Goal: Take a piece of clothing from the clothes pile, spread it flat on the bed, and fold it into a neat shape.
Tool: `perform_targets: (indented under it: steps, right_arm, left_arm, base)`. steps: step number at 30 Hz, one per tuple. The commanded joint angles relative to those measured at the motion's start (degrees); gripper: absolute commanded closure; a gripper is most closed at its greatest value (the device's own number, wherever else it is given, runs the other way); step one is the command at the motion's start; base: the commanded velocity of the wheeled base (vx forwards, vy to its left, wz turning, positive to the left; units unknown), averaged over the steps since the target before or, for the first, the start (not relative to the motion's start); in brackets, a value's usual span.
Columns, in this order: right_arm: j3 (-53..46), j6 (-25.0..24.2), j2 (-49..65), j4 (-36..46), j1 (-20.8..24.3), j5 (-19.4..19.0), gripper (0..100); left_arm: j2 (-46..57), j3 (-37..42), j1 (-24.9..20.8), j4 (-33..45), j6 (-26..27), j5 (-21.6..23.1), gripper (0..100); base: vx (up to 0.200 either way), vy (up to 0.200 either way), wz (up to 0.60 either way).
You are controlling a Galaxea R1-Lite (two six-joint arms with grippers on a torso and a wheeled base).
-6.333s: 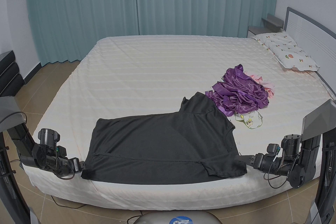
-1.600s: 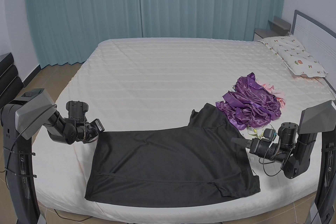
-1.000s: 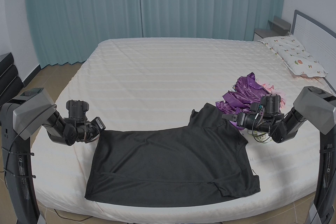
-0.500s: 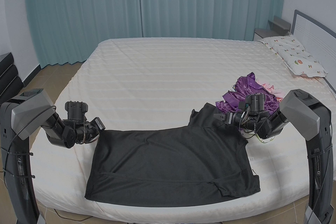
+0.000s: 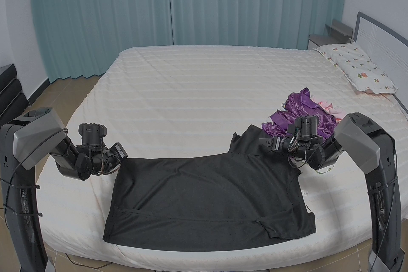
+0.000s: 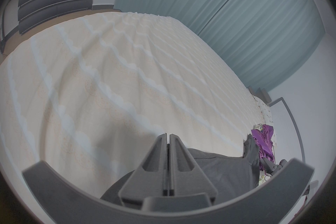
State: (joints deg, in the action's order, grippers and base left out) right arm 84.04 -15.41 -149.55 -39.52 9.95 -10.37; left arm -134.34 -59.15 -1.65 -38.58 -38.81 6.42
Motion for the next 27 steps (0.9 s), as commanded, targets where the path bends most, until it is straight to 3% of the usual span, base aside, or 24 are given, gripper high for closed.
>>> perform_targets:
  steps: [1,7,8,27]
  right_arm:
    - [0.68,0.03,-1.0,-0.03,0.16,0.18,0]
    - [1.3,-0.06,-2.15,-0.12,0.51,0.35,0]
    - [1.3,-0.06,-2.15,-0.12,0.51,0.35,100]
    - [-3.71,-2.61,3.48,-0.73,-1.33,0.97,100]
  left_arm:
    - [0.04,0.0,0.06,0.0,-0.03,-0.01,100]
    - [0.04,0.0,0.06,0.0,-0.12,-0.01,100]
    - [0.04,0.0,0.06,0.0,-0.12,-0.01,100]
    - [0.75,0.44,0.85,-0.18,0.23,-0.27,100]
  base:
    - [0.0,0.0,0.0]
    - [0.0,0.0,0.0]
    - [0.0,0.0,0.0]
    - [0.0,0.0,0.0]
